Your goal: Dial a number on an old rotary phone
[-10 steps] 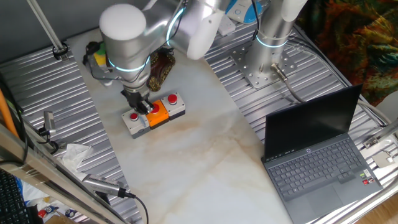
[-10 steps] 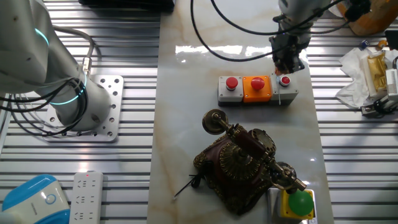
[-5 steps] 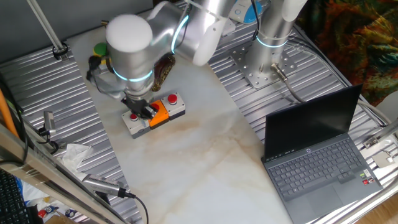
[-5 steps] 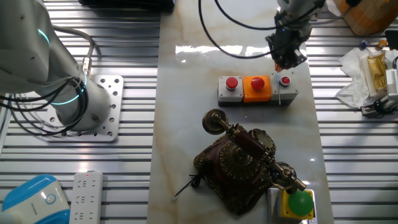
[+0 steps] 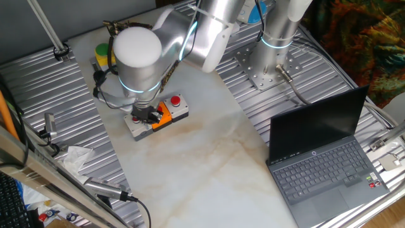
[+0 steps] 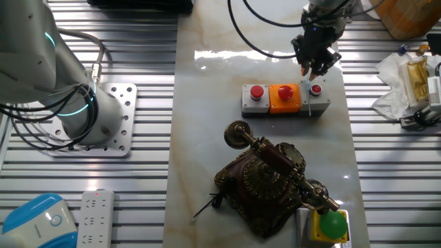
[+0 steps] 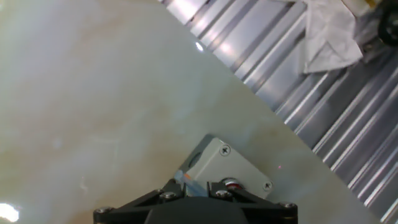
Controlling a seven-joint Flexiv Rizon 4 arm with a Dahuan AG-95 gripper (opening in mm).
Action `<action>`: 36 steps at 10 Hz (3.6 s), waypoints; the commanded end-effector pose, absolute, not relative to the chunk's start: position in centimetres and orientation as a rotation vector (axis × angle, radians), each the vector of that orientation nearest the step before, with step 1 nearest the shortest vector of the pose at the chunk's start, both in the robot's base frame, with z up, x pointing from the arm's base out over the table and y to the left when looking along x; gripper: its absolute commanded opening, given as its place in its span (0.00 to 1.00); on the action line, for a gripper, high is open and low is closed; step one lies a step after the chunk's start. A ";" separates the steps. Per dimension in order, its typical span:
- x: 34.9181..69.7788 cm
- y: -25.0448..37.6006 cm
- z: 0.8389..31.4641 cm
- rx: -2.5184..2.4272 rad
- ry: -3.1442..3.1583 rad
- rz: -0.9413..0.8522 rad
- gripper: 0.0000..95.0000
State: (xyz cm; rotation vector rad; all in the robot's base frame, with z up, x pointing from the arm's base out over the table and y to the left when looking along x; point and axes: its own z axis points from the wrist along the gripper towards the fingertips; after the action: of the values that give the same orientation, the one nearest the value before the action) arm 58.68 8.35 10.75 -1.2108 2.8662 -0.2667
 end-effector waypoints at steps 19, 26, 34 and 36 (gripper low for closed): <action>58.5 8.3 10.1 -1.683 2.549 -0.329 0.20; 58.5 8.2 10.1 -1.788 2.446 -0.354 0.40; 58.4 8.2 10.0 -1.871 2.419 -0.257 0.20; 58.4 8.2 10.0 -1.897 2.402 -0.255 0.20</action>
State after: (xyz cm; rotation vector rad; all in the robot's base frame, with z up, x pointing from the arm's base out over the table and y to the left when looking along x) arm 58.36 8.28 10.00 -1.9021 2.4010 -0.2506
